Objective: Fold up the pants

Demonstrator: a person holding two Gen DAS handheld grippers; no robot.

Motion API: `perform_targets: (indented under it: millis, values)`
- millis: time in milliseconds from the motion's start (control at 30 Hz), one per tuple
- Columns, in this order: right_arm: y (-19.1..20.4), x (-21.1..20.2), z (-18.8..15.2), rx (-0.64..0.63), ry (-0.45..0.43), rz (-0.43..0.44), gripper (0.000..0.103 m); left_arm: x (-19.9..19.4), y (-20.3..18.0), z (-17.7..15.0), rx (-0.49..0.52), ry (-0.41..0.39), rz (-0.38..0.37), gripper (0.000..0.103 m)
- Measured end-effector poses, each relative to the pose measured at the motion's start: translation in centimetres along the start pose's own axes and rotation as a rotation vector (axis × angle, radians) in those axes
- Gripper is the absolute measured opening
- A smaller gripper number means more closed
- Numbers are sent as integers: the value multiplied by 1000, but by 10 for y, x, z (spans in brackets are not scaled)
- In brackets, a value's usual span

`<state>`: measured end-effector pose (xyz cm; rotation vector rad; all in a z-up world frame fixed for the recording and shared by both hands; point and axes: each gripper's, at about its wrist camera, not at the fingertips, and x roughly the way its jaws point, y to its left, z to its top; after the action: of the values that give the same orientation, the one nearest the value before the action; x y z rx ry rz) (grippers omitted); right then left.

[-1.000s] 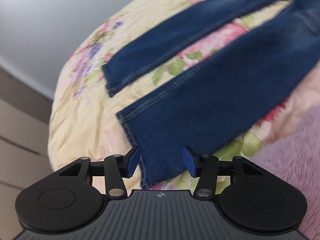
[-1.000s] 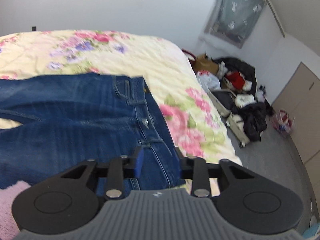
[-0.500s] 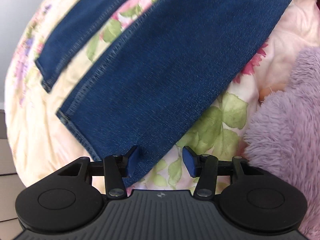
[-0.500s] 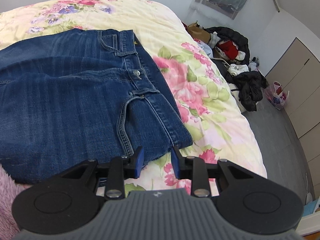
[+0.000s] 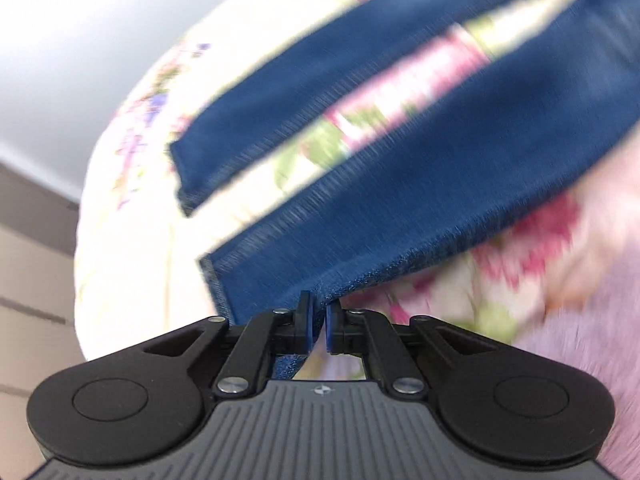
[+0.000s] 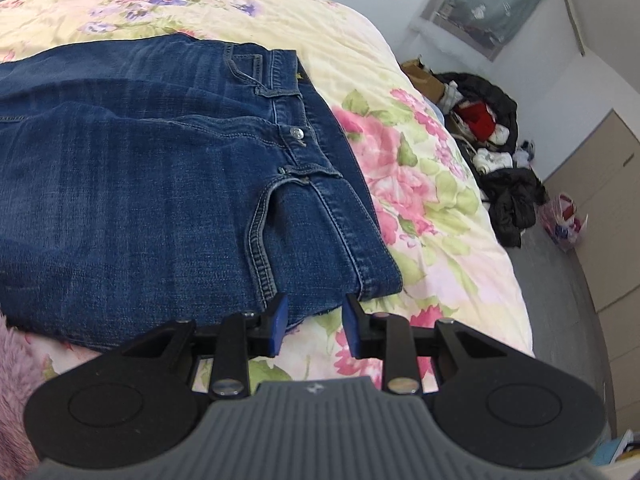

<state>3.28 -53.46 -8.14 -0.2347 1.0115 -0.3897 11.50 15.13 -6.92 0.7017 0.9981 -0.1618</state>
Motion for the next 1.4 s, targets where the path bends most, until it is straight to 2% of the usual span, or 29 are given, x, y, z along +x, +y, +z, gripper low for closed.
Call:
perform_targets:
  millis: [200, 500, 767, 967, 1267, 1400]
  values:
    - [5, -6, -8, -108, -61, -2, 25, -11, 12, 29, -120, -20, 33, 4]
    - [29, -12, -32, -316, -159, 31, 24, -17, 27, 45, -309, -24, 50, 4]
    - [39, -13, -38, -422, -207, 40, 24, -9, 38, 67, -413, -40, 63, 3]
    - [53, -9, -48, -568, -219, 53, 24, -2, 43, 83, -448, -23, 65, 3]
    - [67, -1, -80, -800, -225, 47, 24, 1, 42, 84, -447, 2, 63, 3]
    - [77, 9, -92, -850, -289, -36, 27, 0, 42, 83, -461, 5, 61, 3]
